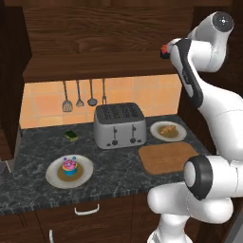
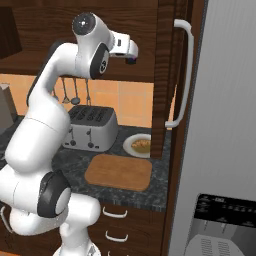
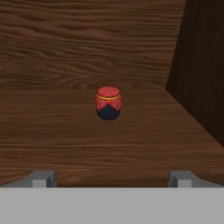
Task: From the different types of pastries on the counter, select a croissant and place it on the cutting board. Then retrieve a jar of jam from the cabinet and place it alongside the croissant on the cutting board.
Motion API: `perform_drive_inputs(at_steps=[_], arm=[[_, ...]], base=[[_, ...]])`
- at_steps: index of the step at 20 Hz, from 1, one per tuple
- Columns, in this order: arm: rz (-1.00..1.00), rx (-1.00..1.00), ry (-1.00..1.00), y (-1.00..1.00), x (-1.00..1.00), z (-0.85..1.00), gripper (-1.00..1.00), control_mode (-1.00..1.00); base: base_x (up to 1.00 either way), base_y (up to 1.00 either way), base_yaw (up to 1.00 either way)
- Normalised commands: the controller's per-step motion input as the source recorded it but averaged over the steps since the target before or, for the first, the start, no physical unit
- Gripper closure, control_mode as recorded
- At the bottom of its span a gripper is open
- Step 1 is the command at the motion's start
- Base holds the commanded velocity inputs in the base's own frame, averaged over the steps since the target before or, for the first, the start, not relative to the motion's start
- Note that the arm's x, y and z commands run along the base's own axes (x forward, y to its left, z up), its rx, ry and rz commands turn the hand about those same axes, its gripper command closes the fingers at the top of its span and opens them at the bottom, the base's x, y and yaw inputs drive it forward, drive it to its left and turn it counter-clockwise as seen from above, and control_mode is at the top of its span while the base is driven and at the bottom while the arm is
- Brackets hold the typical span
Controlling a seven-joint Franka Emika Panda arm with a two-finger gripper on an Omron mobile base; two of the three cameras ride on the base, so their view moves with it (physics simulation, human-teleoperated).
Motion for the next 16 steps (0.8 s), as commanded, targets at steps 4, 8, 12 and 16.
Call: perform_drive_inputs(at_steps=[4,8,12,16], arm=[[0.00,0.00,0.00,0.00,0.13,-0.06,-1.00,-1.00],[0.00,0.00,0.00,-0.07,0.49,-0.02,-1.00,-1.00],[0.00,0.00,0.00,-0.13,0.67,0.00,-1.00,-1.00],[0.00,0.02,0.00,-0.05,0.47,0.00,-1.00,-1.00]], base=[[0.00,0.00,0.00],[0.00,0.00,0.00],[0.00,0.00,0.00],[0.00,0.00,0.00]])
